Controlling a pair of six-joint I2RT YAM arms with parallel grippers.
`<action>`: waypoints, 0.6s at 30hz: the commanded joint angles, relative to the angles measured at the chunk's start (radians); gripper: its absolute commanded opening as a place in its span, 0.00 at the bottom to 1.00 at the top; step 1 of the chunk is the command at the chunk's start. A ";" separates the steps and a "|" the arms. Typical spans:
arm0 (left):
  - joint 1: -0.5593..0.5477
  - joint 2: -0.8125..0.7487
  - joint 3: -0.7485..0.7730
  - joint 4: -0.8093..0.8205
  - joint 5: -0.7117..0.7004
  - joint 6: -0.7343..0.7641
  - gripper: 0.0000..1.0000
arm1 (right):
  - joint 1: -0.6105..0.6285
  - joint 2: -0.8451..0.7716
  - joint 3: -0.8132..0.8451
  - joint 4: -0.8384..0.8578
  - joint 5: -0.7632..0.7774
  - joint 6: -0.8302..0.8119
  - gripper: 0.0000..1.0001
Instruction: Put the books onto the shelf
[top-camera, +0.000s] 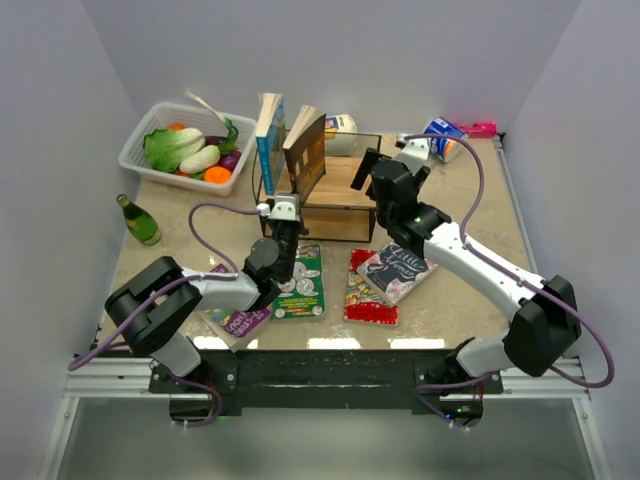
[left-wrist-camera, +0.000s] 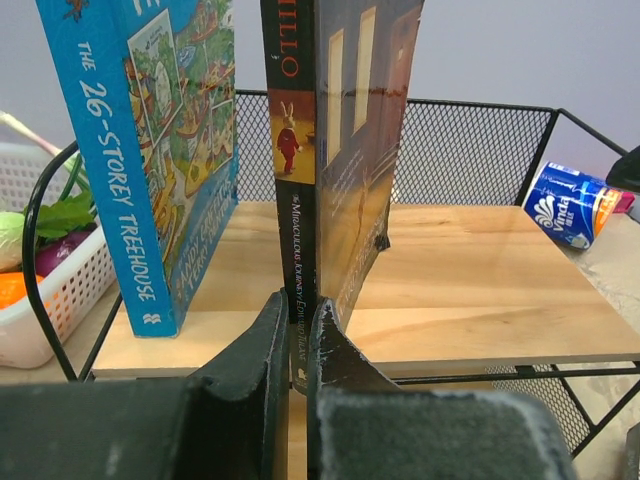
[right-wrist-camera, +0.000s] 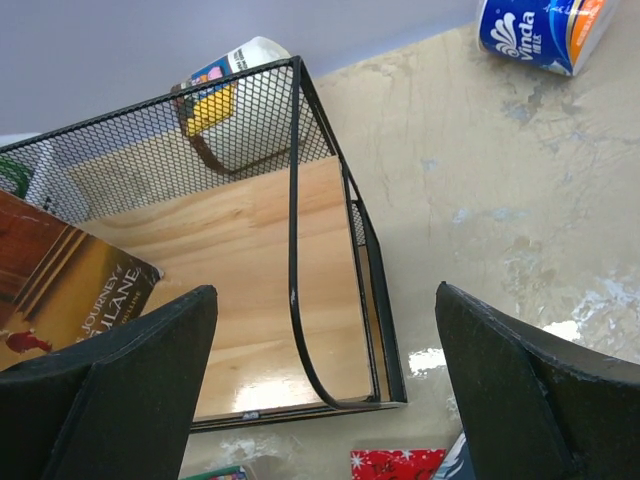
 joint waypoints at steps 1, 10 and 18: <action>-0.004 0.027 0.025 0.168 -0.067 0.027 0.00 | -0.009 0.039 0.087 0.022 0.014 -0.003 0.92; -0.004 0.045 0.039 0.165 -0.098 0.046 0.02 | -0.014 0.064 0.077 0.017 0.002 0.006 0.52; -0.005 0.050 0.046 0.165 -0.147 0.067 0.11 | -0.014 0.053 0.041 0.023 -0.024 0.027 0.03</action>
